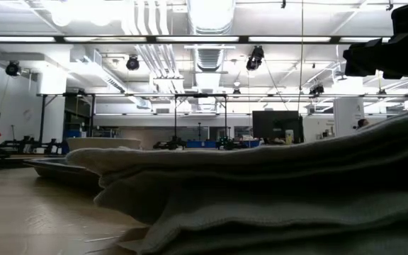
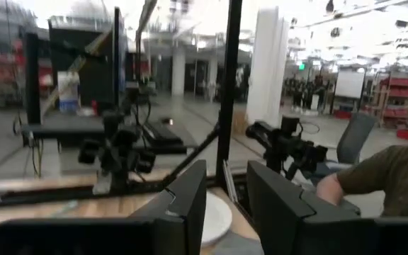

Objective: Set up tray
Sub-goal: Put the yellow mug on the black serving tray, then put the white plate below the yellow cup on the black serving tray

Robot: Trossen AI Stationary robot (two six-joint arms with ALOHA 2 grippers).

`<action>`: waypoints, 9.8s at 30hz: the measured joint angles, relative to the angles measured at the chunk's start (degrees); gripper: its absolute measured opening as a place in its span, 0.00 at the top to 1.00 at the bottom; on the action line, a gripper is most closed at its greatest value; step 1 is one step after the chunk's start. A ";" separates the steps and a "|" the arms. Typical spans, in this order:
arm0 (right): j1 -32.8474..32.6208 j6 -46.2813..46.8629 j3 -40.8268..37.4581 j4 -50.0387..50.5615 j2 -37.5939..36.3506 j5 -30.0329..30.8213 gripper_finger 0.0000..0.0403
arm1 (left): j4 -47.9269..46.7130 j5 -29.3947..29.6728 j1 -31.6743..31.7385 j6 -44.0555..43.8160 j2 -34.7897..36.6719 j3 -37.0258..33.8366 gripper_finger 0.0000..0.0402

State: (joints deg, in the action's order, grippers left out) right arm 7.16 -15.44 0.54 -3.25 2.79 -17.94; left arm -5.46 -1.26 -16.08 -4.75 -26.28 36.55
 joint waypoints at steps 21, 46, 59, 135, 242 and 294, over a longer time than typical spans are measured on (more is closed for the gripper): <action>0.00 0.00 0.00 0.01 -0.01 -0.01 0.83 | -16.30 7.64 -1.92 -21.91 -26.89 15.73 0.78; 0.00 0.02 0.00 0.00 -0.01 0.01 0.83 | -75.34 25.22 -26.50 -75.19 -56.35 56.85 0.78; 0.00 0.00 0.00 0.00 -0.01 -0.01 0.83 | -84.50 20.66 -29.33 -82.61 -74.79 73.21 0.78; 0.00 0.02 0.00 -0.02 0.00 -0.01 0.83 | -41.15 8.36 -28.46 -89.29 -65.62 25.34 0.78; 0.00 0.00 0.01 -0.01 -0.02 0.00 0.83 | -46.41 0.90 8.02 -34.76 -59.65 17.43 0.92; 0.00 0.02 0.00 -0.02 -0.01 -0.01 0.83 | -60.32 0.81 8.31 -33.24 -59.54 37.38 0.92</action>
State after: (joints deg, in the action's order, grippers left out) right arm 7.16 -15.42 0.54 -3.27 2.78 -17.96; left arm -65.78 -0.45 -7.77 -38.00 -85.82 73.92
